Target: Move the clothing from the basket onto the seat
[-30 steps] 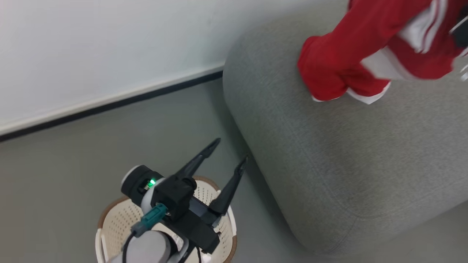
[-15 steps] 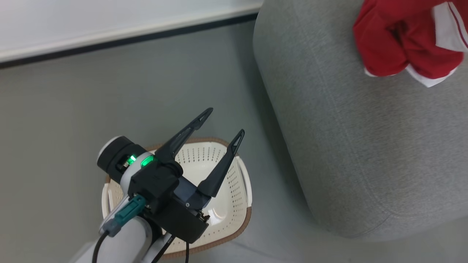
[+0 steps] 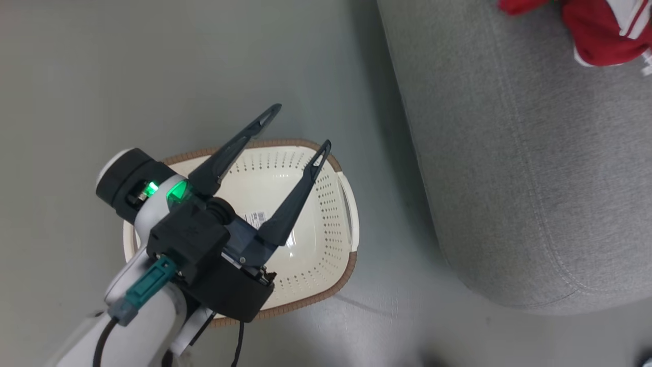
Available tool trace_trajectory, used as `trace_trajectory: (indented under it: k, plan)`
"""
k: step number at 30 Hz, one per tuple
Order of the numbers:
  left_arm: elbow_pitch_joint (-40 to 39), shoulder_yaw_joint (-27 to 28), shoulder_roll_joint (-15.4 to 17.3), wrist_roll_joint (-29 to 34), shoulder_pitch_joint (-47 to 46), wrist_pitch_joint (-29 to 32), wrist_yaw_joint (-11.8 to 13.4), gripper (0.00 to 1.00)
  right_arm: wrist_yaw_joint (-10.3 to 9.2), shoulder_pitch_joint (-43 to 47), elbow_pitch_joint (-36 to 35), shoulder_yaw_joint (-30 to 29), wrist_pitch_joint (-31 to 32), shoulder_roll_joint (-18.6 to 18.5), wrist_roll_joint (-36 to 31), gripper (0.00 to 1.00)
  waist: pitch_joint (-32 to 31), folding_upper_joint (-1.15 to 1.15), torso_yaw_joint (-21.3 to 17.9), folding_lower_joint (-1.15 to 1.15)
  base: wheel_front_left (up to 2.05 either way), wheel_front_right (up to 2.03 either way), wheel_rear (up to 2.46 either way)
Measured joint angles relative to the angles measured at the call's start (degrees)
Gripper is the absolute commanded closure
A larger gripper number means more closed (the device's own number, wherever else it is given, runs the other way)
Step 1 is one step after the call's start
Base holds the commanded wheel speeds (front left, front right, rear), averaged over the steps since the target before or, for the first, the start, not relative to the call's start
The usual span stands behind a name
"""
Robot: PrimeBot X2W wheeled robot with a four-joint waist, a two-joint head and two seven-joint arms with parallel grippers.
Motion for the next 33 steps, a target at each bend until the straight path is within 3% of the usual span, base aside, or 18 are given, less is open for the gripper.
trace_trajectory:
  k: [8, 10, 12, 13, 21, 33]
  plan:
    - [0.9, 0.6, 0.9, 0.3, -0.4, 0.3, -0.1, 0.00, 0.00, 0.8, 4.1, 1.0, -2.2, 3.9, -0.2, 1.00, 4.0, 0.00, -1.5, 0.00, 0.00, 0.00, 0.00]
    - [1.2, 0.7, 0.8, 0.3, -0.5, 0.3, -0.1, 0.00, 0.05, 0.8, 4.8, 1.0, -2.6, 4.1, -0.2, 0.64, 4.0, 0.00, -2.1, 0.00, 0.00, 0.00, 0.00]
    - [1.6, 0.7, 0.5, -0.1, -0.5, 0.0, -0.1, 0.00, 0.41, 0.8, 5.3, 1.3, -3.1, 4.1, -0.7, 0.16, 3.7, 0.00, -2.5, -0.01, 0.00, 0.00, 0.00]
    - [2.3, 0.9, 0.2, -0.3, -0.5, -0.2, -0.1, 0.00, 1.09, 0.8, 5.5, 1.7, -3.5, 4.5, -1.1, 0.00, 3.0, 0.00, -2.8, -0.01, 0.00, 0.00, 0.00]
    - [6.5, 2.1, -1.5, -3.0, -0.2, -1.7, 0.1, 0.00, 2.65, 2.9, 6.0, 2.3, -4.4, 6.1, -1.9, 0.00, -0.8, -0.01, -3.5, -0.01, 0.00, 0.00, 0.00]
    - [13.0, 6.4, -4.0, -7.0, 4.2, -6.3, 3.1, 0.00, 4.61, 11.0, 3.2, 2.8, -4.7, 6.8, -2.2, 0.00, -9.4, -0.01, -3.0, -0.02, 0.00, 0.00, 0.00]
